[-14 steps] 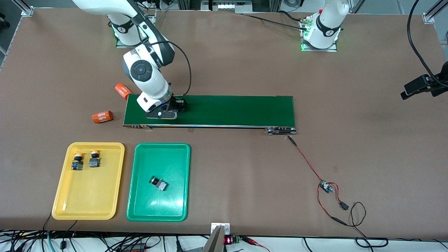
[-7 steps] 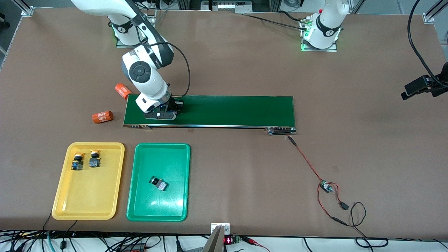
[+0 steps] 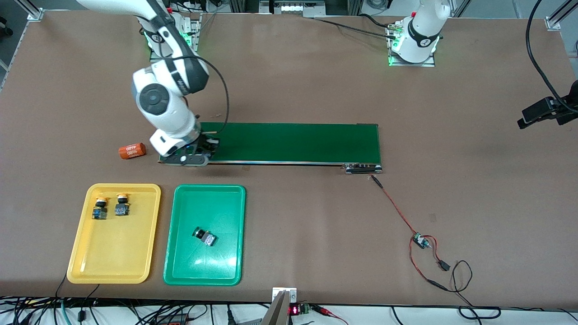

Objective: Sort buttons by color to trays
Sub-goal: 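Carry the button with the right gripper over the green tray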

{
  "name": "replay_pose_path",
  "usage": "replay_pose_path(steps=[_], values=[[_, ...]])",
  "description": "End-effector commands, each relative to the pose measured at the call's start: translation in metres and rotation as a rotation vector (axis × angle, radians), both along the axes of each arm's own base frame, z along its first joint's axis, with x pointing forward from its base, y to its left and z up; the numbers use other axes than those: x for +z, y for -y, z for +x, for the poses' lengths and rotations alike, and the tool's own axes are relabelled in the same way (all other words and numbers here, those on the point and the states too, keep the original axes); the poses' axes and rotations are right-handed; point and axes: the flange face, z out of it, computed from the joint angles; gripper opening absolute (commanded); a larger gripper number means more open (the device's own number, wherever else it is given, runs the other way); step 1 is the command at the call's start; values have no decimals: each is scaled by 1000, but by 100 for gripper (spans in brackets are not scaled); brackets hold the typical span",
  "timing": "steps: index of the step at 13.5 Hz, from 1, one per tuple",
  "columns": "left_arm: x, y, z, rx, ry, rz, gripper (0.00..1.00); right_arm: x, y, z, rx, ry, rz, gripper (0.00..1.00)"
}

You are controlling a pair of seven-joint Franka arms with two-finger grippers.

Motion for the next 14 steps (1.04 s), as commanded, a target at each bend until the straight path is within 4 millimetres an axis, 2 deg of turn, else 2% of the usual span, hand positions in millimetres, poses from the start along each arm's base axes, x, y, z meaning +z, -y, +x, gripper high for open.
replay_pose_path(steps=[1, 3, 6, 9, 12, 14], values=[[5, 5, -2, -31, 5, 15, 100, 47, 12, 31, 79, 39, 6, 20], [7, 5, -4, -31, 5, 15, 100, 60, 16, 51, 107, 81, 20, 20], [5, 5, -6, -31, -17, 13, 100, 60, 38, 90, 168, 130, 30, 20], [5, 5, -6, -31, -15, 12, 100, 35, 35, 120, 209, 231, 75, 20], [5, 6, -6, -31, -16, 7, 100, 0, 26, 130, 236, 290, 99, 20], [3, 3, -5, -27, -19, 7, 100, -23, 10, 130, 250, 318, 120, 20]])
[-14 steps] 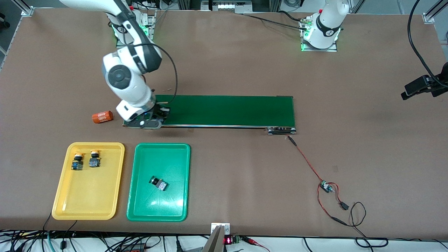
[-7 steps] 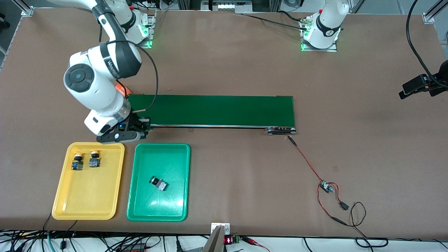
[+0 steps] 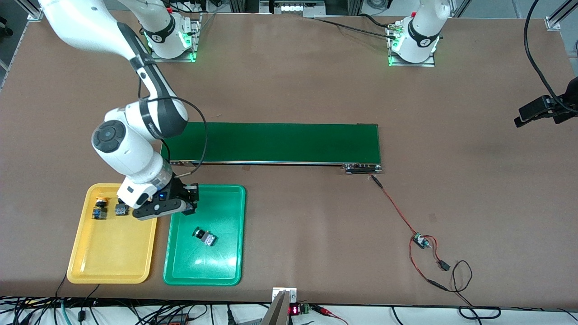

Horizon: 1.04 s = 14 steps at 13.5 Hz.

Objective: Sort buttons by color to trays
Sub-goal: 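Carry the button with the right gripper over the green tray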

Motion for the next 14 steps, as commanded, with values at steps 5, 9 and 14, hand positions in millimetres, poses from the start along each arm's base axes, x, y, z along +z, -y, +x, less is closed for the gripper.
replay_pose_path(steps=[5, 9, 14], values=[[1, -2, -2, -16, -4, 9, 100, -63, -60, -2, 78, 123, 70, 22], [1, -2, -1, -16, -4, 8, 100, -81, -58, -4, 76, 146, 73, 30], [0, -1, -1, -18, -4, 8, 100, -92, -57, -8, 67, 156, 77, 79]])
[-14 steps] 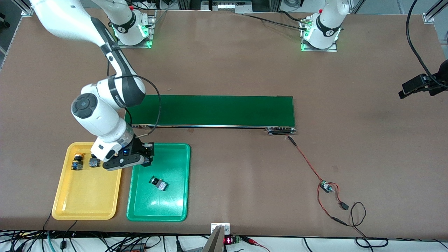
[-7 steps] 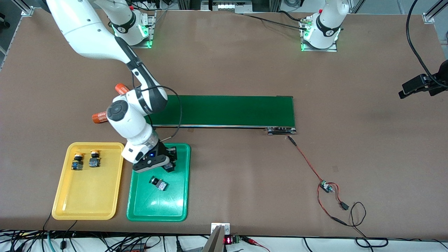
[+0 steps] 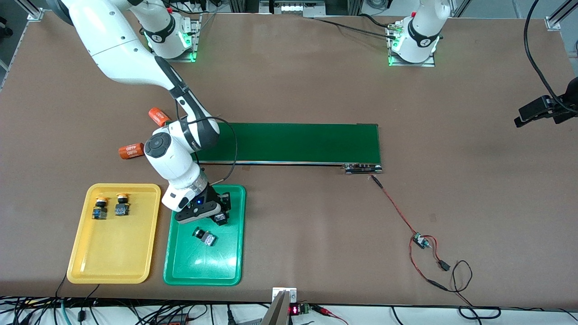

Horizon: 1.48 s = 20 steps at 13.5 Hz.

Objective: Sort buttons by color to trays
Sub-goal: 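Carry the button with the right gripper over the green tray, then lower the button into the green tray and open the right gripper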

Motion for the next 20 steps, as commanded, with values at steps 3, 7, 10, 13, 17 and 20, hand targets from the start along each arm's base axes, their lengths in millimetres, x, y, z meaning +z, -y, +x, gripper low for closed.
replay_pose_path(steps=[3, 7, 10, 13, 17, 20], values=[[1, 0, -1, -19, -4, 5, 100, 0, -2, -2, 7, 15, -4, 96], [2, 1, -1, -22, -1, 6, 100, 9, 5, -3, 1, 1, -20, 100], [4, 5, -2, -29, 2, 6, 100, 40, 11, -3, -4, -55, -54, 100], [13, 19, -2, -56, 15, 5, 100, 81, 20, -9, -7, -127, -103, 100], [18, 33, -4, -80, 20, 3, 100, 137, 40, -21, -60, -214, -148, 100], [15, 33, -4, -82, 15, 1, 100, 192, 78, -33, -106, -279, -184, 100]])
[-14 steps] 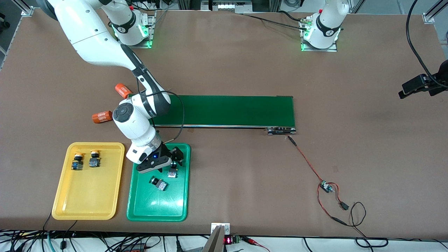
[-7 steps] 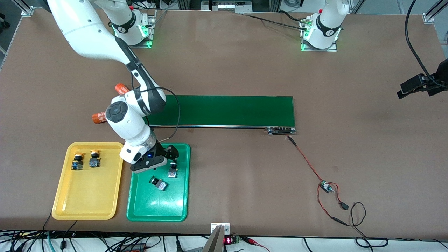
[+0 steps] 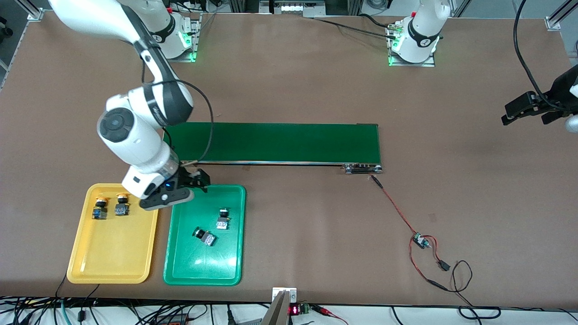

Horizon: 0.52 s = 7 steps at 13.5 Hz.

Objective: Sort buttons by color to trays

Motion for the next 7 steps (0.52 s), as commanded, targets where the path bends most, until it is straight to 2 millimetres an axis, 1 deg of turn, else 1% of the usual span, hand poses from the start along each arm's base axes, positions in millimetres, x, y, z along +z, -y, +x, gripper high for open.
replay_pose_path(steps=[1, 5, 7], values=[[6, -2, -4, -15, -4, 1, 100, 53, 41, -19, -64, -68, -35, 100], [7, -2, -4, -15, 1, 4, 100, 116, 106, -48, -156, -154, -82, 100], [7, -2, -4, -15, 1, 4, 100, 144, 142, -60, -209, -167, -92, 100]])
